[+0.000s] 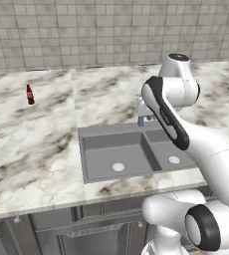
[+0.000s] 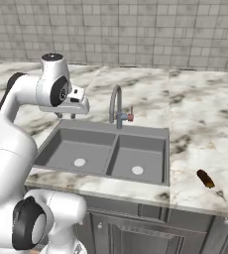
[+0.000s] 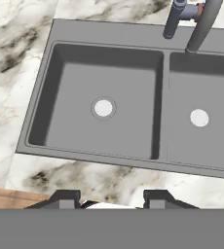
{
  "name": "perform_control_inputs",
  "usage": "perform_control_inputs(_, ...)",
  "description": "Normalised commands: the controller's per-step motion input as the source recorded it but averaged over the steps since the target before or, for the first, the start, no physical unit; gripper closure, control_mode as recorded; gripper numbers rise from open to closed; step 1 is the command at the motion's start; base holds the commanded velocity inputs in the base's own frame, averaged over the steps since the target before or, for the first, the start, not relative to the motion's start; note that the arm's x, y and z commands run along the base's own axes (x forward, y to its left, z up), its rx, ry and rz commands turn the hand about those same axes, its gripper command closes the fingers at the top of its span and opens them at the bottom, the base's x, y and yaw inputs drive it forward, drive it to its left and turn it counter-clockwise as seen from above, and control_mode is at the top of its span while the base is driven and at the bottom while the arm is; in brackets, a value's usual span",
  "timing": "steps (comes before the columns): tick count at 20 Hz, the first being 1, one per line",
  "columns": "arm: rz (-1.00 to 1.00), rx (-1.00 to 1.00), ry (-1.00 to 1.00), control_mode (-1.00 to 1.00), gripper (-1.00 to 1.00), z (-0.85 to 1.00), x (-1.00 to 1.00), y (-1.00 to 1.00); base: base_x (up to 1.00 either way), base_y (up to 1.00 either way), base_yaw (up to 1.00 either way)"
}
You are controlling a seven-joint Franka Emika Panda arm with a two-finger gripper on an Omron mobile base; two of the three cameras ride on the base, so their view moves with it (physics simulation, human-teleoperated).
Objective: Turn on the sink faucet. Then move the sweet potato from the counter to the sink. Turn off the sink. Move the vegetable from the sink to the pot next to the stove. Finally move the pot to the front right burner.
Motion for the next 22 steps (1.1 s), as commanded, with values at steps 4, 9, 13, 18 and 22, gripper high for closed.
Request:
perform_control_inputs(4,0.00,0.00,0.00,-1.00,-1.00,-0.05,0.00,-0.02,0.00,0.00,0.00)
perform_control_inputs(9,0.00,0.01,-0.02,1.00,-1.00,-0.02,0.00,-0.15,0.00,-0.37,0.00)
perform_control_inputs(13,0.00,0.00,0.00,1.00,-1.00,0.00,0.00,0.00,0.00,-0.65,0.00)
perform_control_inputs(18,0.00,0.00,0.00,1.00,-1.00,0.00,0.00,0.00,0.02,-0.61,0.00)
perform_control_inputs(22,0.00,0.00,0.00,1.00,-1.00,0.00,0.00,0.00,0.28,-0.40,0.00)
